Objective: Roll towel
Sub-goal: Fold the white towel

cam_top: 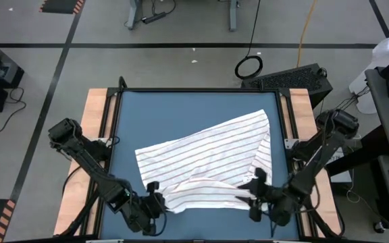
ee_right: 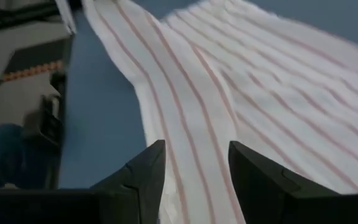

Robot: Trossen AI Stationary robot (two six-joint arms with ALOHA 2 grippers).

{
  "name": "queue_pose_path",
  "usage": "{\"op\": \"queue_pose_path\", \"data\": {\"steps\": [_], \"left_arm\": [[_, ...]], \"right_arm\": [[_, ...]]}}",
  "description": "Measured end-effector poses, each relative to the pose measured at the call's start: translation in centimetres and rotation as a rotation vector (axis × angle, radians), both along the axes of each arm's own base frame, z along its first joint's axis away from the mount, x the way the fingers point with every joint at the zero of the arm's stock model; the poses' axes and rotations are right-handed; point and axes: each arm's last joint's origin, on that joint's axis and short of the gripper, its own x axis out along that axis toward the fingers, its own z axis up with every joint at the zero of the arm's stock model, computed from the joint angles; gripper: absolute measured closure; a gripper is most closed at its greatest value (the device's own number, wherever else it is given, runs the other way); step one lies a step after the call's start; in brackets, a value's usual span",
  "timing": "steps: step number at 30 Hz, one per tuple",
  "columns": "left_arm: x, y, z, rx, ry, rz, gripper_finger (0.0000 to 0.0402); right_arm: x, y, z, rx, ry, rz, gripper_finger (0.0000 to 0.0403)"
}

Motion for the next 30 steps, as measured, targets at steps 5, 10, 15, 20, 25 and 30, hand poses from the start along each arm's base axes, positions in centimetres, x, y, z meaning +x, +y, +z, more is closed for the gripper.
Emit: {"op": "queue_pose_path", "data": {"steps": [5,10,15,20,25,30], "left_arm": [[0.2,0.3,0.0,-0.001,0.005,0.016,0.0391],[0.2,0.3,0.0,0.0,0.006,0.017,0.0391],[0.3,0.4,0.0,0.017,0.0,0.012,0.0391],[0.3,0.4,0.0,0.043,-0.004,-0.012,0.0391],[0.3,0.5,-0.1,0.049,0.001,-0.013,0.0391],[-0.1,0.8,-0.5,0.095,0.045,-0.012,0.0391]], "right_arm": [[2.5,-0.3,-0.7,-0.066,-0.026,0.016,0.0236],[4.1,-1.1,-0.7,-0.043,-0.024,0.04,0.0236],[5.7,-0.5,0.1,-0.047,-0.151,0.108,0.0234],[7.3,0.3,0.0,-0.081,-0.23,0.177,0.0217],[7.2,0.1,-1.2,-0.085,-0.074,0.113,0.02],[5.7,-1.0,-3.0,-0.04,0.164,-0.003,0.0204]]}}
